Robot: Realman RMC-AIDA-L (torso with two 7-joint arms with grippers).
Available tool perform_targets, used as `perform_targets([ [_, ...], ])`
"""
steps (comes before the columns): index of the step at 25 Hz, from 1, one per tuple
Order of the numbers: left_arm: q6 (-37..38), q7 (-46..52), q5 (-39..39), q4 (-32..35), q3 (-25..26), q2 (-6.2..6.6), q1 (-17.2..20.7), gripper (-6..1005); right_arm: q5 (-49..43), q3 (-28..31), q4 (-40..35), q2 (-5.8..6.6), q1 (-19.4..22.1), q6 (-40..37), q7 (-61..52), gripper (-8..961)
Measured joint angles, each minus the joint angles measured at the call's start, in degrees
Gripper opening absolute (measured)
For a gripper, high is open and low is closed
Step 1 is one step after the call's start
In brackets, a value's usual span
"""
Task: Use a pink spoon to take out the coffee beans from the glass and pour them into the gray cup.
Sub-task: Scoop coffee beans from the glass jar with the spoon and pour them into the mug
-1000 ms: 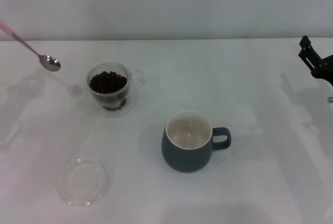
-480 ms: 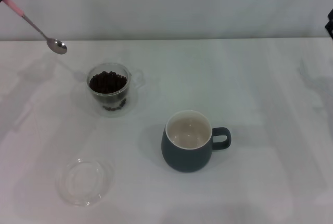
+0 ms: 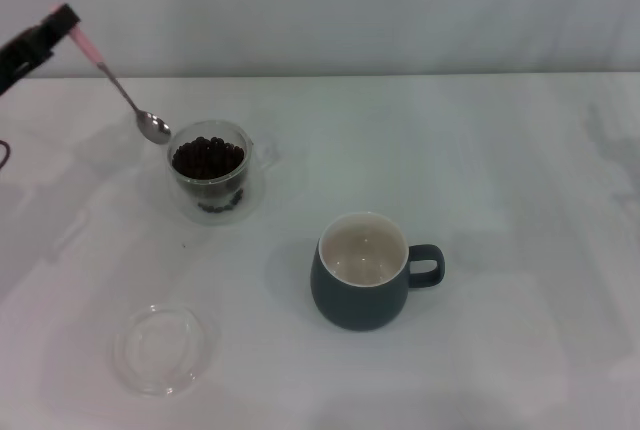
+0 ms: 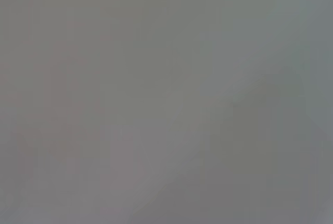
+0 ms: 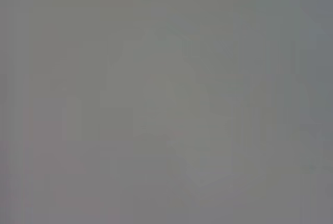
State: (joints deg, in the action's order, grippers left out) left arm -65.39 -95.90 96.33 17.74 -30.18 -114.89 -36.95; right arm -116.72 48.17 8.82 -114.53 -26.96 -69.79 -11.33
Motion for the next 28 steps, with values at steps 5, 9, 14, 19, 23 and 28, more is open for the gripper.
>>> perform_targets([
  [5,0.03,-4.15,-0.03,0.06,-2.33,-0.26,-0.48,135,0.00,0.33,-0.04,0.00,0.40,0.14,-0.01,874],
  [9,0.36,-6.52,-0.16,0.31,-3.19,-0.86,-1.30,136,0.00,0.35,-0.03,-0.15,0.51,0.18,-0.01,874],
  [14,1.88,-12.54,0.19,0.30,-3.78,-2.33,-2.25,136,0.00,0.35,-0.04,-0.24,0.62,0.19,-0.01,875],
  [19,2.29,-18.78,0.56,-0.01,-3.85,-3.61,-3.39,136,0.00,0.35,-0.03,-0.32,0.73,0.19,-0.01,875],
  [23,4.30,-22.59,0.59,-1.00,-3.86,-3.89,-4.24,135,0.00,0.35,-0.03,-0.41,0.66,0.19,-0.01,874],
  [28,8.12,-27.32,0.62,-3.30,-3.84,-3.94,-5.72,135,0.00,0.35,0.03,-0.43,0.66,0.14,-0.01,874],
])
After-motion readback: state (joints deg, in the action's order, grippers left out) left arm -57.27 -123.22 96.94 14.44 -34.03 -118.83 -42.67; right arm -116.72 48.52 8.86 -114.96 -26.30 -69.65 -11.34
